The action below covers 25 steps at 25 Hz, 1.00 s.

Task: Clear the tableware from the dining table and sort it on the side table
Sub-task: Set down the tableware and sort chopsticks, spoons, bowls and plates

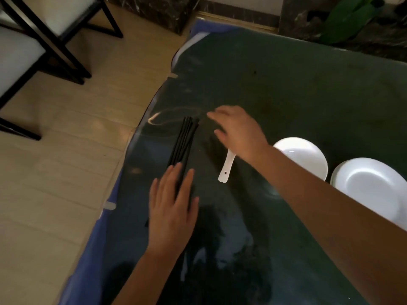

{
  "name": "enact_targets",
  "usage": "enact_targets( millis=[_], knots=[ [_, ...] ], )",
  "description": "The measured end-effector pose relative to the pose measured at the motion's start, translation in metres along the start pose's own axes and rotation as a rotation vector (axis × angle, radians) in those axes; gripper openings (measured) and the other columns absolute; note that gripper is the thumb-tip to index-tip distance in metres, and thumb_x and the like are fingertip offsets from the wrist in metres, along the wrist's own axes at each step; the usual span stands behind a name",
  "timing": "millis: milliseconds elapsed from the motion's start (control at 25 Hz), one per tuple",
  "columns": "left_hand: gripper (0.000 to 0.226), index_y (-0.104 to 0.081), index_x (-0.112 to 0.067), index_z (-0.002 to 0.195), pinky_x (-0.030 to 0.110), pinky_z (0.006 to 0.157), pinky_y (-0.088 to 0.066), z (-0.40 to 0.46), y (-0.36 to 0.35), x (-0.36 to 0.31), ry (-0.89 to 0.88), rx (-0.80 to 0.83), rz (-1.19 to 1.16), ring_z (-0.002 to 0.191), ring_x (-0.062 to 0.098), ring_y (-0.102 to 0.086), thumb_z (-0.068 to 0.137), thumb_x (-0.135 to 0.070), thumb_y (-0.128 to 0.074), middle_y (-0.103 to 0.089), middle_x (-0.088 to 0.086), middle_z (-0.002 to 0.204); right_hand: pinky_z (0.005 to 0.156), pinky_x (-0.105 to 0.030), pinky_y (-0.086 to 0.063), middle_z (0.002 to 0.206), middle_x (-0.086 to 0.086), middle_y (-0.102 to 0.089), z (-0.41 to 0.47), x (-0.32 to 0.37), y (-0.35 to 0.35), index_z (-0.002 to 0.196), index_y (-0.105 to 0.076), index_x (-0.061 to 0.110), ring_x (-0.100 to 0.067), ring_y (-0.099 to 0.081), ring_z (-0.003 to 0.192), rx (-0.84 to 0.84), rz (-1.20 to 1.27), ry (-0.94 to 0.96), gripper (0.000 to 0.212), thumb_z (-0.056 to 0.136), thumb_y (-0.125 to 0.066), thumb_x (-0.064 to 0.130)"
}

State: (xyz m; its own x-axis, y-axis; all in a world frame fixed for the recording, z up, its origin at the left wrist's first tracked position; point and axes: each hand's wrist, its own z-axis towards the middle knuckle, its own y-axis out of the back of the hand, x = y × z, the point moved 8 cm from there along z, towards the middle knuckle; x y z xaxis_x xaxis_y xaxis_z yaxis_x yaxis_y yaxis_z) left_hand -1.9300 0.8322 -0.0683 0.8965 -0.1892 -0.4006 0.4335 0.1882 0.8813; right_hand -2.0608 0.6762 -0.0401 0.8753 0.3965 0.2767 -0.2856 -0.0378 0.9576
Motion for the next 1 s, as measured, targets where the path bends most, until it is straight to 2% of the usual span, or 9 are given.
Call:
enact_targets(
  millis=[80,160,240,360,480,760,920,1000],
  knots=[
    [0.063,-0.038,-0.01,0.138,0.05,0.104,-0.033,-0.026,0.007,0.027,0.136,0.07,0.098,0.132,0.033,-0.037,0.084,-0.033,-0.059,-0.041,0.019,0.143,0.104,-0.041,-0.036,0.148,-0.008,-0.039,-0.009,0.051,-0.026,0.139,-0.042,0.018,-0.03,-0.034,0.134,0.118,-0.06,0.289,0.053,0.088,-0.053,0.007],
    [0.071,-0.042,-0.005,0.136,0.05,0.098,-0.039,-0.046,0.002,0.039,0.223,0.166,0.128,0.125,0.039,-0.046,0.076,-0.028,-0.072,-0.046,0.022,0.138,0.108,-0.038,-0.03,0.154,-0.003,-0.029,-0.017,0.084,-0.058,0.143,-0.034,0.022,-0.024,-0.023,0.142,0.261,-0.171,0.477,0.056,0.092,-0.047,0.005],
    [0.066,-0.048,0.0,0.131,0.048,0.097,-0.039,-0.051,-0.004,0.042,0.238,0.175,0.098,0.12,0.04,-0.051,0.073,-0.017,-0.076,-0.052,0.023,0.133,0.108,-0.037,-0.03,0.154,-0.001,-0.029,-0.017,0.095,-0.075,0.143,-0.032,0.023,-0.022,-0.02,0.143,0.319,-0.22,0.54,0.055,0.093,-0.045,0.005],
    [0.056,-0.054,0.006,0.122,0.045,0.096,-0.038,-0.045,-0.003,0.042,0.194,0.093,0.038,0.112,0.039,-0.058,0.071,-0.001,-0.075,-0.058,0.024,0.124,0.103,-0.037,-0.037,0.149,-0.001,-0.039,-0.012,0.095,-0.08,0.139,-0.041,0.02,-0.022,-0.028,0.14,0.336,-0.226,0.564,0.048,0.093,-0.046,0.005],
    [0.052,-0.057,0.009,0.117,0.045,0.094,-0.041,-0.034,-0.004,0.038,0.138,0.04,0.005,0.105,0.036,-0.062,0.069,0.003,-0.076,-0.062,0.023,0.118,0.102,-0.033,-0.037,0.145,-0.001,-0.045,0.0,0.074,-0.074,0.134,-0.048,0.016,-0.02,-0.033,0.137,0.334,-0.175,0.499,0.042,0.093,-0.045,0.007],
    [0.049,-0.056,0.01,0.118,0.046,0.091,-0.051,0.005,-0.022,0.023,0.087,0.079,-0.045,0.105,0.035,-0.062,0.073,0.001,-0.074,-0.062,0.025,0.117,0.107,-0.036,-0.036,0.148,-0.001,-0.04,0.023,0.03,-0.064,0.137,-0.044,0.019,-0.02,-0.028,0.139,0.358,-0.234,0.32,0.041,0.097,-0.043,0.015],
    [0.054,-0.051,0.01,0.123,0.043,0.095,-0.047,0.026,-0.027,0.016,0.051,0.116,-0.012,0.11,0.037,-0.059,0.077,-0.008,-0.072,-0.058,0.025,0.124,0.105,-0.04,-0.036,0.15,-0.012,-0.034,0.026,0.014,-0.048,0.139,-0.04,0.014,-0.029,-0.033,0.135,0.236,-0.375,0.135,0.043,0.096,-0.044,0.017],
    [0.059,-0.043,0.007,0.131,0.042,0.101,-0.042,0.023,-0.025,0.019,0.083,0.13,-0.009,0.121,0.034,-0.051,0.082,-0.018,-0.066,-0.051,0.024,0.133,0.102,-0.042,-0.036,0.143,-0.018,-0.041,0.016,0.014,-0.043,0.138,-0.041,0.011,-0.034,-0.041,0.125,0.163,-0.358,0.02,0.043,0.096,-0.043,0.018]
  ],
)
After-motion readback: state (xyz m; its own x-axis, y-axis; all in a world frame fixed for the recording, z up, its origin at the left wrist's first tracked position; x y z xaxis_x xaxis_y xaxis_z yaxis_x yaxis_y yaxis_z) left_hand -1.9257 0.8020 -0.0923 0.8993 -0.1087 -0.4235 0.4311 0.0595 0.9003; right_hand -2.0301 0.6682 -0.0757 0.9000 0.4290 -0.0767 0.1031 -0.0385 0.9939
